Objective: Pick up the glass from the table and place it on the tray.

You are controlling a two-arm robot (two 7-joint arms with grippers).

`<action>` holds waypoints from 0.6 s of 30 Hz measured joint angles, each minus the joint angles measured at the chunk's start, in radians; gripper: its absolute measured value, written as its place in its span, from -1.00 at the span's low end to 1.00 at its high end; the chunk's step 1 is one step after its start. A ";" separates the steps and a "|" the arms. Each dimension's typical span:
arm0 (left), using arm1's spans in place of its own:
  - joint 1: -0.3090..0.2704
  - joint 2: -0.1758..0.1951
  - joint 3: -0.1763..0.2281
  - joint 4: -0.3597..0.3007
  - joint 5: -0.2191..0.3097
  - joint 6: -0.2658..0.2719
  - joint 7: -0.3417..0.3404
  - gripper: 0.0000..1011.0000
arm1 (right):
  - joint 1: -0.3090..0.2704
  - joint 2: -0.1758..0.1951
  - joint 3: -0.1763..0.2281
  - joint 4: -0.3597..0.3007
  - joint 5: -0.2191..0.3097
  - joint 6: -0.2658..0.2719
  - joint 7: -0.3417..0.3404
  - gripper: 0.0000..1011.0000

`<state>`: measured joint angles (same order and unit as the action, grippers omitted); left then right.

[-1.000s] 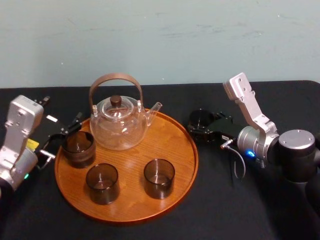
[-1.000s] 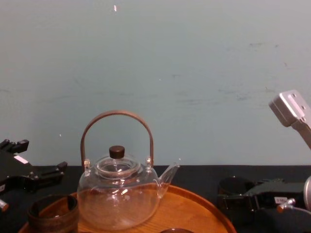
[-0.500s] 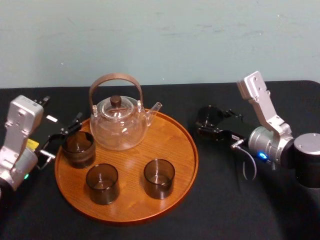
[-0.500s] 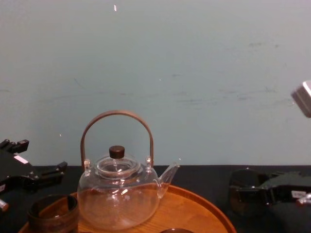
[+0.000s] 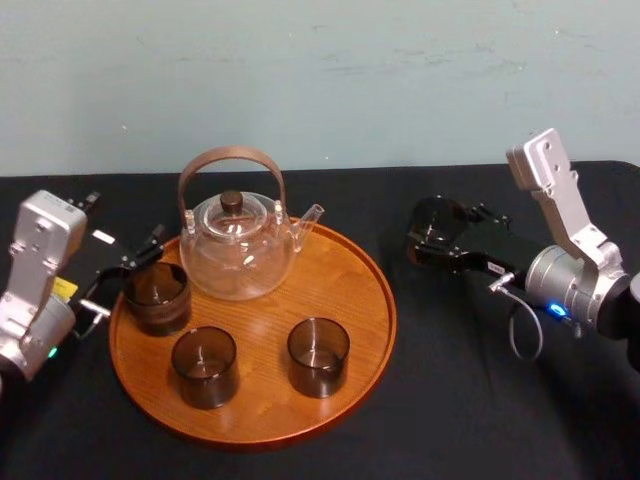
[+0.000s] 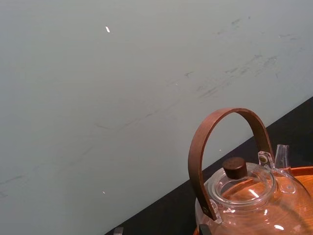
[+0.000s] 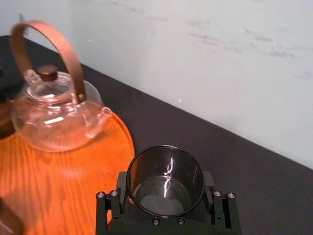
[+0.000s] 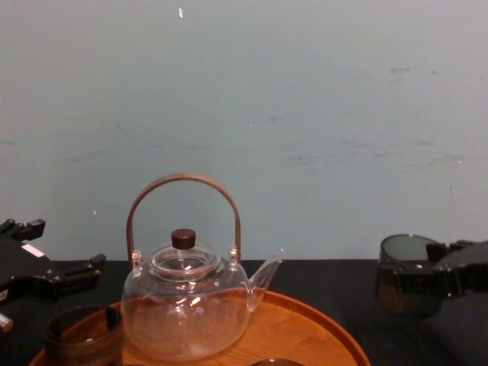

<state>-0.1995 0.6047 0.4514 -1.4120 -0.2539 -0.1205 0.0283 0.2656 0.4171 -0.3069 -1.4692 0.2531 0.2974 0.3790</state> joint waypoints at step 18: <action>0.000 0.000 0.000 0.000 0.000 0.000 0.000 0.98 | 0.025 0.018 -0.079 -0.066 0.020 -0.012 0.066 0.79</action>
<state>-0.1995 0.6047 0.4514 -1.4120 -0.2539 -0.1205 0.0283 0.2909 0.4353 -0.3862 -1.5352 0.2734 0.2852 0.4447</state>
